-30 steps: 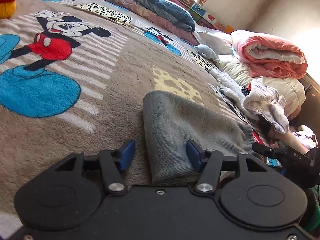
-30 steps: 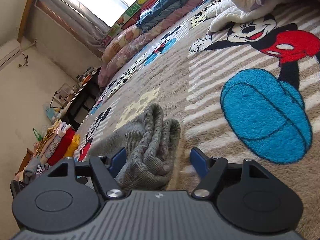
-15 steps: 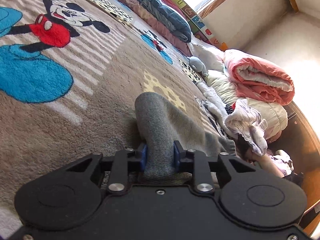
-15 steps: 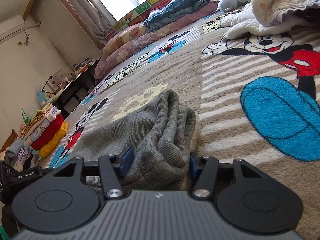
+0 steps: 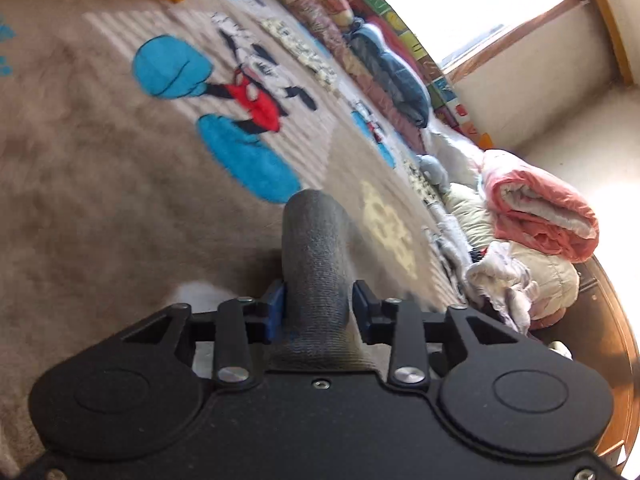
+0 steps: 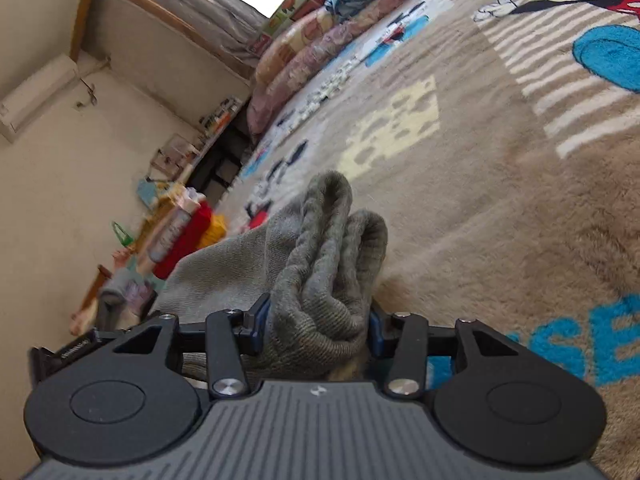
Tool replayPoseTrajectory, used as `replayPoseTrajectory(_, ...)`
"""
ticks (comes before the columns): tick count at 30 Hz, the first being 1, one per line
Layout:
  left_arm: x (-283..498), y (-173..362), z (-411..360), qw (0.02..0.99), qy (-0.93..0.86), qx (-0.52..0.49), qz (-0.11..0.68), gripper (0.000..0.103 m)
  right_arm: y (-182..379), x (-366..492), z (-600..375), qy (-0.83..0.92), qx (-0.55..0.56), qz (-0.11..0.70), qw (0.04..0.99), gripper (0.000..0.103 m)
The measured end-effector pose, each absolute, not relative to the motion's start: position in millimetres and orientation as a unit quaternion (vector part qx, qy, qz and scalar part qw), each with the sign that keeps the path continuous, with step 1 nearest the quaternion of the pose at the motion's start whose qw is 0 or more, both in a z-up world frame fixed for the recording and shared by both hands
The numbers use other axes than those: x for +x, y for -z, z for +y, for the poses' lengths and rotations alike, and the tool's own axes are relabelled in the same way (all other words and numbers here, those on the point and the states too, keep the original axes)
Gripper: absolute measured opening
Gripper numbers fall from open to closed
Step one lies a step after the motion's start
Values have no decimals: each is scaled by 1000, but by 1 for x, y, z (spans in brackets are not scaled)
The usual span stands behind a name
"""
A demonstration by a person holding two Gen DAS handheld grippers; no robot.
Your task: Fold clothes
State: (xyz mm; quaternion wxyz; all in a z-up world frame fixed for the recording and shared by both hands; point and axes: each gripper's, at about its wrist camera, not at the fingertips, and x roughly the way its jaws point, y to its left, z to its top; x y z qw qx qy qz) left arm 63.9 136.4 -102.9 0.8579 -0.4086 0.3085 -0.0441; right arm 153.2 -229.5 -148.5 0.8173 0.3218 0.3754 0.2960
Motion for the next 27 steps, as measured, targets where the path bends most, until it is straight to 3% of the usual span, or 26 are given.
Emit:
replayPoseTrajectory(2, 58, 106, 145, 850, 55, -431, 298, 54, 145, 145, -234, -293, 342, 356, 819, 59)
replayPoseTrajectory(4, 54, 106, 151, 849, 59, -442, 284, 58, 137, 141, -238, -283, 357, 341, 822, 84)
replayPoseTrajectory(11, 64, 119, 144, 832, 65, -463, 298, 56, 147, 141, -237, -264, 357, 353, 823, 84)
replayPoseTrajectory(12, 67, 119, 140, 837, 66, -452, 302, 56, 147, 142, -235, -261, 354, 353, 826, 82)
replayPoseTrajectory(13, 70, 118, 135, 842, 66, -441, 305, 41, 148, 143, -233, -258, 350, 353, 828, 74)
replayPoseTrajectory(14, 71, 119, 133, 842, 63, -440, 306, 37, 150, 144, -230, -256, 347, 356, 829, 68)
replayPoseTrajectory(15, 71, 119, 132, 843, 62, -440, 302, 36, 153, 146, -227, -259, 350, 361, 824, 50)
replayPoseTrajectory(16, 71, 118, 133, 844, 63, -441, 300, 34, 156, 148, -224, -263, 359, 370, 815, 42)
replayPoseTrajectory(21, 57, 106, 148, 833, 76, -480, 264, 29, 153, 147, -217, -268, 419, 351, 793, 40)
replayPoseTrajectory(27, 8, 67, 214, 820, 53, -549, 151, 29, 103, 161, -150, -343, 408, 343, 774, 40)
